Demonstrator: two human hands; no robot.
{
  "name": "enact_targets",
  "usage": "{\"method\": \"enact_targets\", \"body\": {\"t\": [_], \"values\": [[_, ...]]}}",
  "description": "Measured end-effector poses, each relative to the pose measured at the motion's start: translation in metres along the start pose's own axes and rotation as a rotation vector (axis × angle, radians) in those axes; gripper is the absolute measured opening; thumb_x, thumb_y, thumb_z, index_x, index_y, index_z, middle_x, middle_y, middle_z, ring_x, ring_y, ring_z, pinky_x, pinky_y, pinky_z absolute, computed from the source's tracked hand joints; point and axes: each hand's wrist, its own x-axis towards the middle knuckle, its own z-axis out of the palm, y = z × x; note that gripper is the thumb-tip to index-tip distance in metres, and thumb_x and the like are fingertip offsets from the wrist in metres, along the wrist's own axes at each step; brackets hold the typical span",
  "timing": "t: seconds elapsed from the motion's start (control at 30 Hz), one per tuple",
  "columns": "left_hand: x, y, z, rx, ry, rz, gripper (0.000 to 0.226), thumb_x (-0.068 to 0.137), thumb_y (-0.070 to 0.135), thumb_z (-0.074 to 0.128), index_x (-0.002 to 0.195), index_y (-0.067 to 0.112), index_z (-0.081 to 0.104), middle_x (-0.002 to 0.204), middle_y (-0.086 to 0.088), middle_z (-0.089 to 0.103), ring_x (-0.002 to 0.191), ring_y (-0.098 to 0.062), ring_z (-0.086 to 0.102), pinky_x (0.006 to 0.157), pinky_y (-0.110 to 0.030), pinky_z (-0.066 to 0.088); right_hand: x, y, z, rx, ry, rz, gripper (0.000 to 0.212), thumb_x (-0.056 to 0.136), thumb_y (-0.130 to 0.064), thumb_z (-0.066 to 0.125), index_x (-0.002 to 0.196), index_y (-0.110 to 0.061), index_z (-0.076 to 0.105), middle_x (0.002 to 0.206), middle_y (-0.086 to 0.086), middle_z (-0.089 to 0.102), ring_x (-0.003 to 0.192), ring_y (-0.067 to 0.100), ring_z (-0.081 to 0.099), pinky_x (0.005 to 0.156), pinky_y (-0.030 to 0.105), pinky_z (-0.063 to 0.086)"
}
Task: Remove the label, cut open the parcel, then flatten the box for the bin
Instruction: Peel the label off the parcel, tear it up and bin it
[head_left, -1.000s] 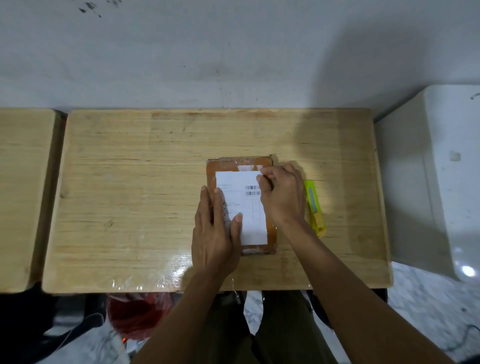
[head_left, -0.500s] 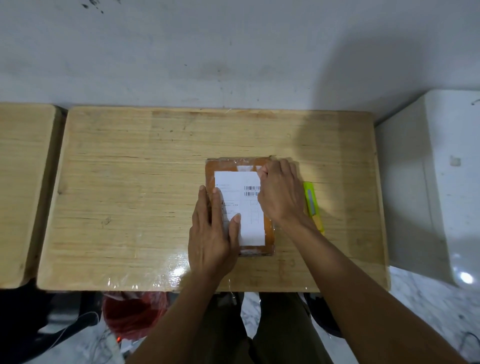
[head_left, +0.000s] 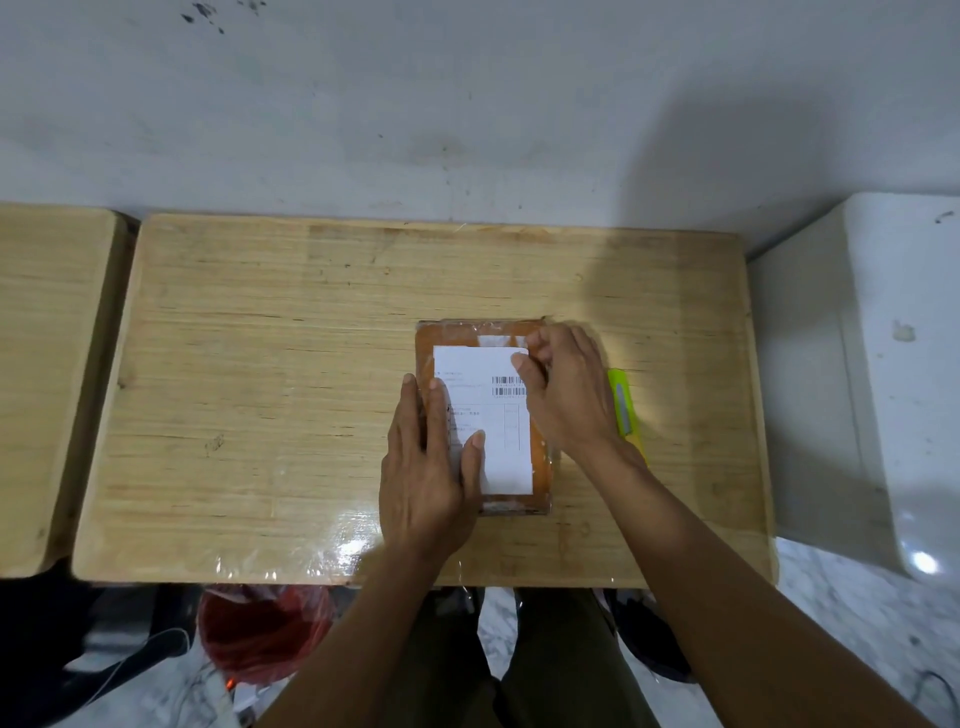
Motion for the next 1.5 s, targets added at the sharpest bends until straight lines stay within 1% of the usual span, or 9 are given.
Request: {"method": "enact_targets", "body": {"t": [0.33,0.57,0.73,0.8,0.9,1.13,1.27,1.4,1.5], "values": [[0.001,0.0,-0.001,0.007,-0.011,0.01,0.074,0.101,0.05,0.036,0.161,0.019,0.007,0.168,-0.013,0.004,0.15,-0.033,0.022,0.106,-0.052,0.045,0.002,-0.004,-0.001,-0.197,0.037,-0.151,0.012,0.09,-0.018,0.065,0.082,-0.013,0.058,0.095,0.003,0.058,0.096,0.025,0.049,0.077,0.042,0.047],[0.001,-0.001,0.0,0.018,0.002,0.011,0.074,0.1,0.048,0.043,0.16,0.016,0.014,0.167,-0.014,0.009,0.148,-0.034,0.027,0.101,-0.053,0.049,0.008,-0.006,-0.01,-0.077,-0.131,-0.03,0.016,0.095,-0.024,0.056,0.08,-0.019,0.055,0.09,-0.005,0.059,0.101,0.019,0.047,0.084,0.035,0.042],[0.001,-0.002,0.0,0.023,0.003,0.021,0.074,0.099,0.048,0.043,0.16,0.017,0.014,0.167,-0.013,0.009,0.147,-0.035,0.029,0.098,-0.053,0.05,0.014,-0.004,-0.019,0.005,-0.293,0.005,0.034,0.092,-0.015,0.056,0.062,-0.03,0.047,0.066,-0.018,0.049,0.079,0.016,0.047,0.063,0.023,0.038],[0.001,-0.002,0.0,0.025,0.002,0.017,0.074,0.099,0.049,0.042,0.16,0.019,0.012,0.168,-0.012,0.008,0.148,-0.034,0.028,0.099,-0.053,0.05,0.014,-0.006,-0.022,0.068,-0.287,0.026,0.025,0.093,-0.014,0.058,0.07,-0.023,0.058,0.075,-0.013,0.06,0.073,0.005,0.055,0.058,0.015,0.039],[0.0,-0.002,-0.001,0.024,0.0,0.01,0.074,0.099,0.051,0.04,0.16,0.021,0.011,0.168,-0.011,0.006,0.149,-0.033,0.026,0.102,-0.053,0.048,0.011,-0.007,-0.023,0.069,-0.196,-0.009,0.009,0.089,-0.018,0.067,0.082,-0.019,0.062,0.078,-0.008,0.066,0.076,0.008,0.063,0.063,0.029,0.051],[0.0,-0.001,-0.001,0.028,-0.013,0.001,0.075,0.1,0.052,0.039,0.161,0.024,0.005,0.168,-0.008,0.002,0.149,-0.031,0.023,0.103,-0.053,0.046,-0.002,0.001,-0.016,0.031,-0.117,0.024,0.032,0.079,-0.024,0.079,0.107,-0.017,0.064,0.085,-0.019,0.062,0.106,0.012,0.056,0.078,0.027,0.042],[0.0,0.0,-0.002,0.029,-0.012,-0.005,0.074,0.1,0.053,0.038,0.16,0.024,0.006,0.168,-0.008,0.003,0.149,-0.032,0.024,0.104,-0.052,0.046,-0.004,-0.001,-0.017,0.051,-0.087,-0.009,0.015,0.078,-0.023,0.081,0.079,-0.012,0.071,0.071,-0.004,0.066,0.073,0.015,0.061,0.073,0.024,0.041],[-0.001,0.001,-0.003,0.022,-0.006,-0.006,0.073,0.1,0.053,0.038,0.16,0.024,0.008,0.168,-0.009,0.005,0.149,-0.032,0.025,0.103,-0.053,0.047,-0.013,0.003,-0.012,-0.047,-0.083,0.021,0.02,0.084,-0.032,0.074,0.077,-0.014,0.071,0.091,-0.004,0.057,0.098,0.016,0.044,0.082,0.026,0.034],[-0.001,0.001,-0.003,0.021,-0.003,-0.003,0.073,0.1,0.052,0.04,0.16,0.023,0.01,0.168,-0.009,0.006,0.149,-0.032,0.024,0.104,-0.053,0.046,-0.016,0.001,-0.006,0.023,-0.092,0.072,0.024,0.087,-0.027,0.072,0.068,-0.016,0.063,0.108,-0.007,0.046,0.113,0.017,0.043,0.085,0.014,0.028]]}}
